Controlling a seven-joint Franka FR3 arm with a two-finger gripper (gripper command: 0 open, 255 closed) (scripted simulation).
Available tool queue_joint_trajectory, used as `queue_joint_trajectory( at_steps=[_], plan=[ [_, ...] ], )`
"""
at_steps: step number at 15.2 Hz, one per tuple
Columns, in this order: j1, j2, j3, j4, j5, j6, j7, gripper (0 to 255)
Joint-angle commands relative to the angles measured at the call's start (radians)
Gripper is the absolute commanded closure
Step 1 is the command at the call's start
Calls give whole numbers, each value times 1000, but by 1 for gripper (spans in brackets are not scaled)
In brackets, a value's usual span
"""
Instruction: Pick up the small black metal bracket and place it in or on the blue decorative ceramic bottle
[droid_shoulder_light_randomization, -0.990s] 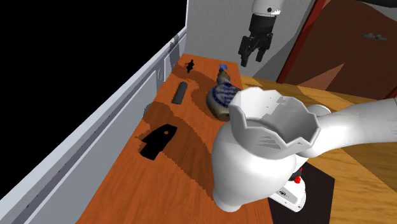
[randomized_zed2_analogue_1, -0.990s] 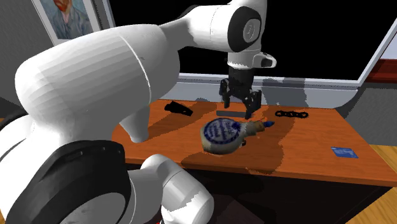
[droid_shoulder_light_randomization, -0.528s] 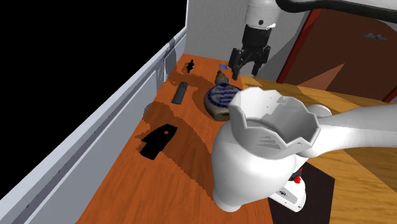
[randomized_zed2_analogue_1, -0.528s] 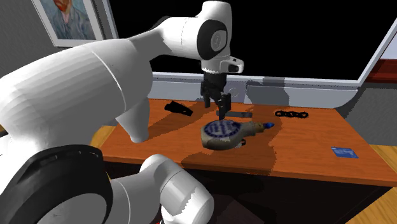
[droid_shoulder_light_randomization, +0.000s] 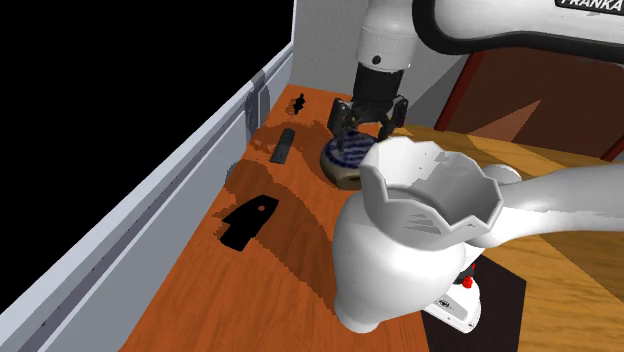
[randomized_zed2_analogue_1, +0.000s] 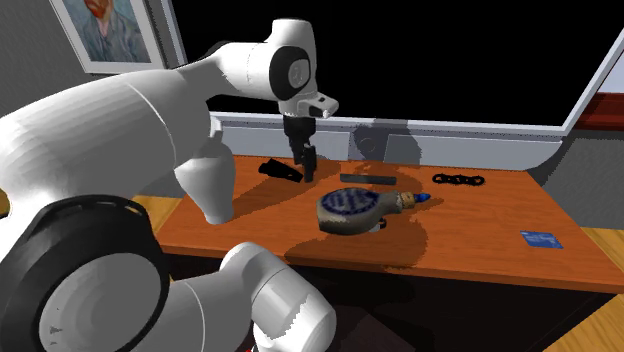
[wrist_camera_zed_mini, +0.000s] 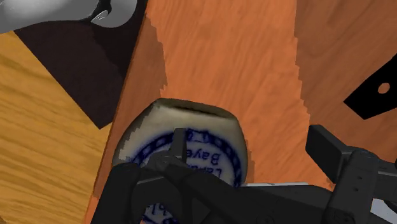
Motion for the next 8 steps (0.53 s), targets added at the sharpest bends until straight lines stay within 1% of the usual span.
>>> queue_joint_trajectory(
  at_steps=[1, 5, 8],
  plan=[
    [-9, 25, 67, 4, 42, 37, 90, 0],
    [-40, 89, 197, 43, 105, 99, 259, 0],
    [-80, 154, 301, 89, 135, 149, 386, 0]
  ],
)
